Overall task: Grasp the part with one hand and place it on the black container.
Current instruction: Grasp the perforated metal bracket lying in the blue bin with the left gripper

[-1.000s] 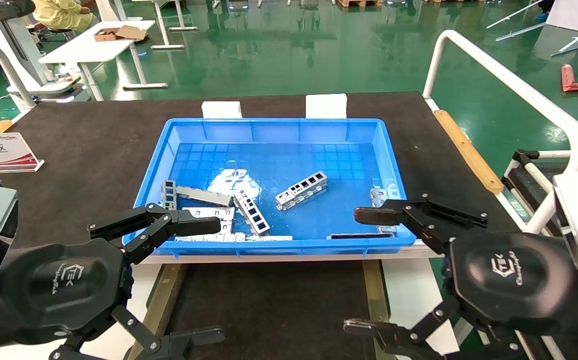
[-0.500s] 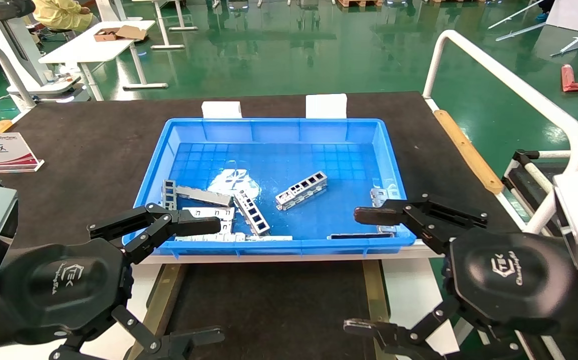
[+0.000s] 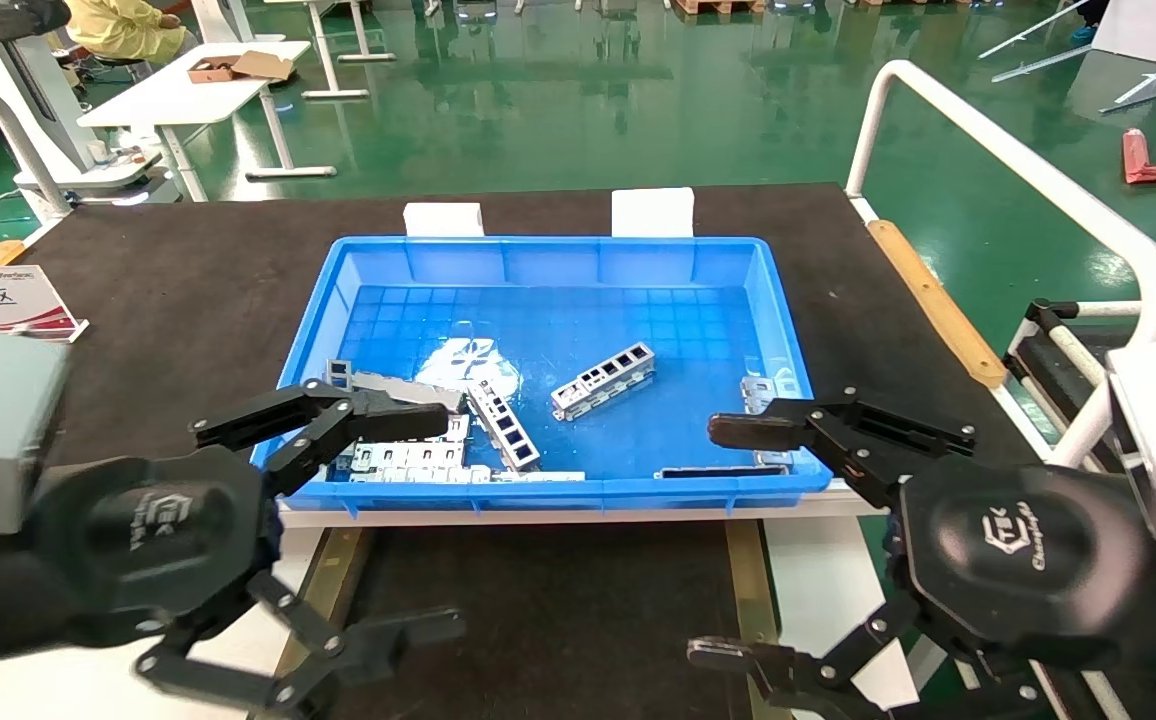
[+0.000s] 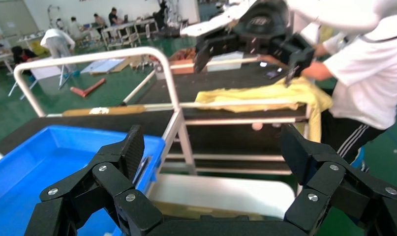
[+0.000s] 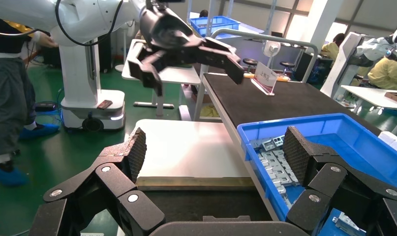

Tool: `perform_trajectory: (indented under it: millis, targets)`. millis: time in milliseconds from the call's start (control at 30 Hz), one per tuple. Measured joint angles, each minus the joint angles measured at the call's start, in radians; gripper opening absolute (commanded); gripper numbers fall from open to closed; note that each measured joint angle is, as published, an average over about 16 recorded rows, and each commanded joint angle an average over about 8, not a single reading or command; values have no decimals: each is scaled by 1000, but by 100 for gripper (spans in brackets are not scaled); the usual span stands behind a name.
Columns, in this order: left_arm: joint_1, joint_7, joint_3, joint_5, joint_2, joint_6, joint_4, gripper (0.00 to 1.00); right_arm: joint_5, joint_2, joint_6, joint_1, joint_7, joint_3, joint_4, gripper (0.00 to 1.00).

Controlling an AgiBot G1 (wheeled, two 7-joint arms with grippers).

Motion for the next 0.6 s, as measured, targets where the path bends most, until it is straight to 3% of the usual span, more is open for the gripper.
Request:
perform_trajectory:
  millis: [600]
  targets:
    - [-193,45,141,286,228,-120,207,100,0,0,0,0,0,0,0,100]
